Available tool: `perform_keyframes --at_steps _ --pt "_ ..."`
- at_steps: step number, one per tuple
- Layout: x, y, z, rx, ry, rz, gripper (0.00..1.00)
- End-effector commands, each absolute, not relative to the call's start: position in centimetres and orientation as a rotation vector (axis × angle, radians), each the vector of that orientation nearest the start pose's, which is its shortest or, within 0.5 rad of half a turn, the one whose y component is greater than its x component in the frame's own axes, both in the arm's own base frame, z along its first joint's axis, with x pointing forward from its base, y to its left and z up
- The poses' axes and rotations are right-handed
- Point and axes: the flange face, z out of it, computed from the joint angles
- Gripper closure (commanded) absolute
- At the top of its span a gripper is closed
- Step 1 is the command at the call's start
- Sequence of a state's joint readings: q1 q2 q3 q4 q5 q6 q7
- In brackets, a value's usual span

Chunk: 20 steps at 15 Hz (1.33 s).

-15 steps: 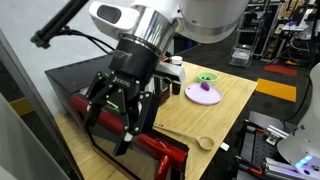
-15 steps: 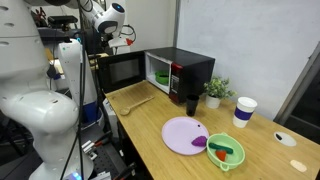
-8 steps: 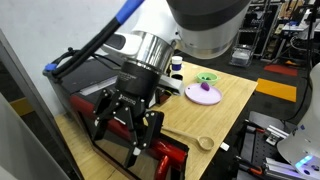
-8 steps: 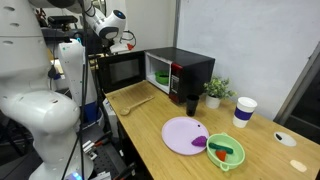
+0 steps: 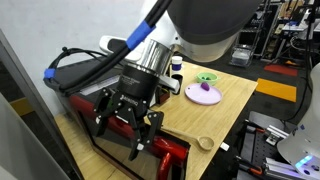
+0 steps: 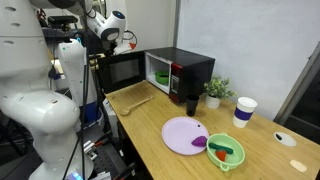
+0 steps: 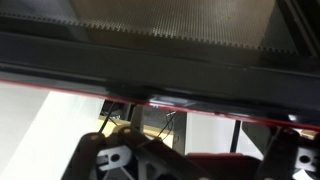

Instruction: Open the microwave door, place the dark green bowl in it, then close the microwave door

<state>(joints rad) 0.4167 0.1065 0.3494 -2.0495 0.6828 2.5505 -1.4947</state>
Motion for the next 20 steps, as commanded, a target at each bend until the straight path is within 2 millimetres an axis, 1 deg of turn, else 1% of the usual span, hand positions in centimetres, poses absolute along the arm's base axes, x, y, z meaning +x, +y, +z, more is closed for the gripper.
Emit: perform_keyframes --at_steps 1,4,8,11,15,20 --pt "44.5 39.3 43.3 1.955 2.62 0.9 0.0" --pt "45.1 38.3 43.1 1.872 2.63 0.867 0.0" --pt "45.7 36.6 42.0 1.792 2.633 0.832 0.0" --pt "46.1 35.3 41.1 1.7 2.627 0.806 0.0" --pt "47.0 33.5 40.1 1.555 2.593 0.784 0.0" --pt "48.0 31.3 39.1 1.427 2.541 0.752 0.0"
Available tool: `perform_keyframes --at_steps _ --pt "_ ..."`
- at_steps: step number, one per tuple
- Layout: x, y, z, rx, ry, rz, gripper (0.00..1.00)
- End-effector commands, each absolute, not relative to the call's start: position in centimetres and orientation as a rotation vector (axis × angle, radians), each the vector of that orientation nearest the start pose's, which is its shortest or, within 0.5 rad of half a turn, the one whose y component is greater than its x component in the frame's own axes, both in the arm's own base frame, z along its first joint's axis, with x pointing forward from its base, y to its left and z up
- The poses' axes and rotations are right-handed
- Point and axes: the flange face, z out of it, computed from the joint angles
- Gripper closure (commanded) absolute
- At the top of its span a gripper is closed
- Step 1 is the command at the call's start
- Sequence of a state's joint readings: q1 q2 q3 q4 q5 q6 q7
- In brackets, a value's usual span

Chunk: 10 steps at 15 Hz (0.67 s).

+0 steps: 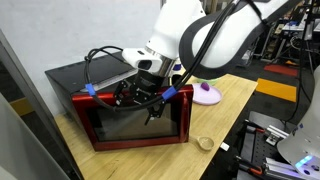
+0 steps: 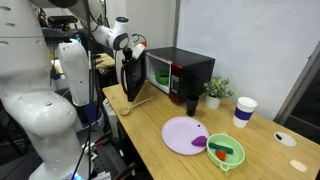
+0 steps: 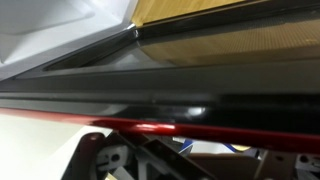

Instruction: Open the microwave door, place the dark green bowl in it, then close the microwave door

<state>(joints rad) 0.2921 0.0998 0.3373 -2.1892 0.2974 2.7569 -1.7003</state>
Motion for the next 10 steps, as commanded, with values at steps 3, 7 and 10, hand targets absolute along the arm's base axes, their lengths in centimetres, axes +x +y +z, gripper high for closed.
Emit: perform_keyframes --at_steps 3,7,10 --pt "48.7 30.0 38.7 1.372 2.511 0.727 0.0" --pt "50.1 27.5 38.2 1.389 2.464 0.638 0.0" --pt "51.1 26.3 38.8 1.46 2.406 0.583 0.0"
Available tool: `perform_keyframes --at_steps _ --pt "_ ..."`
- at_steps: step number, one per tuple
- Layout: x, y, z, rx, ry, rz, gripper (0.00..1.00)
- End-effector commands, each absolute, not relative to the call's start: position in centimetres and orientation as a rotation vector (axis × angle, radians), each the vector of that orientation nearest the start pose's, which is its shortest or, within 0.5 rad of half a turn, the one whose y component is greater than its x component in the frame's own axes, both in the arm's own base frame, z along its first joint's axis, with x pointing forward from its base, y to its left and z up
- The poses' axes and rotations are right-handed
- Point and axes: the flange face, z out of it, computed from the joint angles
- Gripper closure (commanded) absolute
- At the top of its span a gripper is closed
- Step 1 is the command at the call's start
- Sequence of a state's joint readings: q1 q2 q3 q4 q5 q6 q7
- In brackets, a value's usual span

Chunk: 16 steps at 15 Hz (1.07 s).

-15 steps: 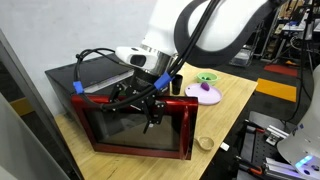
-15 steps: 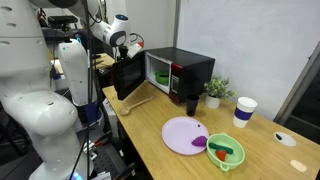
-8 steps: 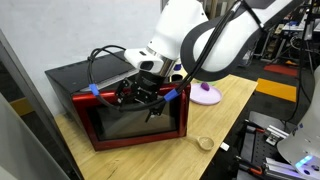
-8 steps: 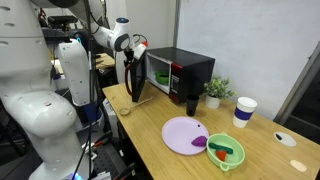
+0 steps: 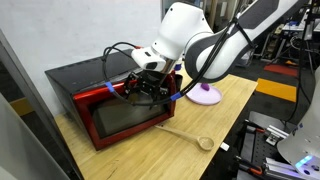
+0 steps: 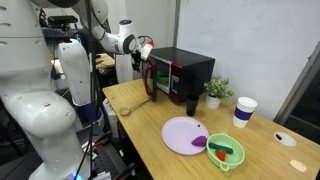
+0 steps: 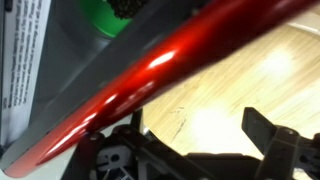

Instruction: Open the microwave door, place the dark green bowl in it, then close the microwave door

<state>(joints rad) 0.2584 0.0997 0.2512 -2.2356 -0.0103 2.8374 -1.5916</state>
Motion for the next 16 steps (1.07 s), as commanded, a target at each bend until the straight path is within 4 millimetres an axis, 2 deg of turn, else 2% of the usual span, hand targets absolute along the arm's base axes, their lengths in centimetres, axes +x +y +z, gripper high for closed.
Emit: perform_keyframes --at_steps 1,6,12,16 --pt "51.4 26.0 38.9 1.488 2.385 0.569 0.0" --pt "52.2 24.7 39.4 1.751 2.238 0.475 0.0" --pt "52.4 24.7 40.5 2.022 2.019 0.489 0.0" --pt "52.7 24.5 40.1 2.151 1.884 0.474 0.0"
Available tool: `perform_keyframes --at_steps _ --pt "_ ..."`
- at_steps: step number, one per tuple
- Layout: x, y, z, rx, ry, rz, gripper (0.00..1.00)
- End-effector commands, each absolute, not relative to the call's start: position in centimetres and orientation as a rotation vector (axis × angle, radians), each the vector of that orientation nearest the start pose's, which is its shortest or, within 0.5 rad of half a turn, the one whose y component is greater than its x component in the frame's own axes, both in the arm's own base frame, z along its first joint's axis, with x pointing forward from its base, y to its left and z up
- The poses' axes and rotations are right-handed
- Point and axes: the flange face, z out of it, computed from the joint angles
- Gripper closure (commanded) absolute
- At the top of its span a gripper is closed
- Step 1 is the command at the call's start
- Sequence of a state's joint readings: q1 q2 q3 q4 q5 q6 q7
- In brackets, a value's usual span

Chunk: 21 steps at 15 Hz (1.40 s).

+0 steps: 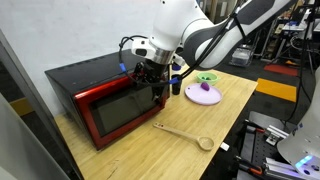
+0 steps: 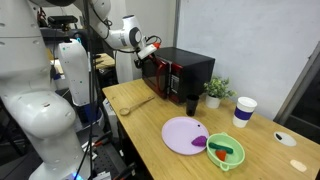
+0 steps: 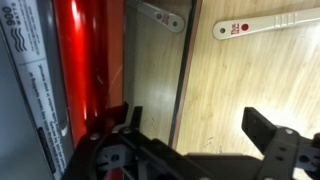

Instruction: Open the microwave door, place the dark green bowl in it, then close the microwave door

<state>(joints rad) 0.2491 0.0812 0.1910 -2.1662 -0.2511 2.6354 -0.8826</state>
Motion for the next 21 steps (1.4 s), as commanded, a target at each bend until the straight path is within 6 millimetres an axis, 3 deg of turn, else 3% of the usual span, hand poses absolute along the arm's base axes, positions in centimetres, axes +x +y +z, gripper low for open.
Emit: perform_keyframes --at_steps 1,6,12,17,21 --pt "52.7 24.5 40.0 -2.54 -2.17 -0.549 0.0" --pt "53.4 24.1 39.1 -2.627 -2.055 -0.562 0.0" --pt "56.7 22.7 37.8 -2.709 -1.991 -0.643 0.0" --pt "57.9 22.8 37.3 -2.744 -1.981 -0.682 0.0" --pt "57.7 23.0 37.2 -2.752 -1.957 -0.674 0.0"
